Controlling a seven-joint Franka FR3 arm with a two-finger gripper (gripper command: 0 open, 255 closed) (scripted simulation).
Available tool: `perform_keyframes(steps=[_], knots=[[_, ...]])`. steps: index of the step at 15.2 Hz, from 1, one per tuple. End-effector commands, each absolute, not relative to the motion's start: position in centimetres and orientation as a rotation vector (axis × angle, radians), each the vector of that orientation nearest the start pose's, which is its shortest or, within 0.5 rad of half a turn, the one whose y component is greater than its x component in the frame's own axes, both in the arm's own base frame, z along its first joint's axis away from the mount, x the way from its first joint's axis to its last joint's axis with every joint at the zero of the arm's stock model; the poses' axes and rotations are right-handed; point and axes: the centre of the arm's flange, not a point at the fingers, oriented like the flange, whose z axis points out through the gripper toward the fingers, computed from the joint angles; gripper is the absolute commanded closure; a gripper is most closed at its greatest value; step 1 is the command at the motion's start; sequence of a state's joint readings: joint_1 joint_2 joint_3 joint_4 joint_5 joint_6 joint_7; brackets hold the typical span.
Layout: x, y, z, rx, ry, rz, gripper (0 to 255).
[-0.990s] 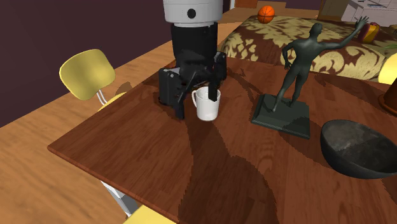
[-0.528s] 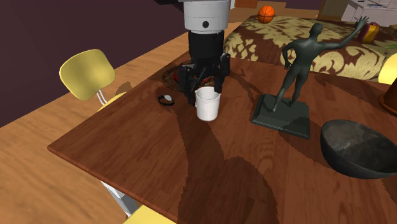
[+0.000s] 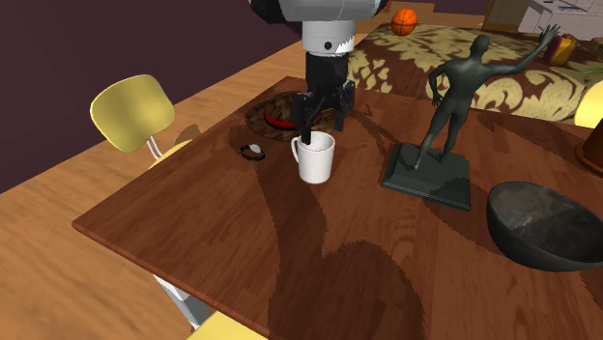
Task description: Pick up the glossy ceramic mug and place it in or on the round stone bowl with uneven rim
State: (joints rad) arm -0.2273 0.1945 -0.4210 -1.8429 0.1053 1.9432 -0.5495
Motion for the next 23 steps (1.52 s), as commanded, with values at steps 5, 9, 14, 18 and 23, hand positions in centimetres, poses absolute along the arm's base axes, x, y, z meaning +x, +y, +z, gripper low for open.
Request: perform_keyframes(steps=[5, 9, 14, 18, 23], knots=[[52.0, -41.7, 39.0, -3.060, 0.242, 0.072, 0], [52.0, -41.7, 37.4, -3.060, 0.242, 0.072, 0], [51.8, -41.6, 35.0, -3.060, 0.242, 0.072, 0], [51.9, -41.6, 35.0, -3.060, 0.242, 0.072, 0], [51.8, -41.6, 35.0, -3.060, 0.242, 0.072, 255]])
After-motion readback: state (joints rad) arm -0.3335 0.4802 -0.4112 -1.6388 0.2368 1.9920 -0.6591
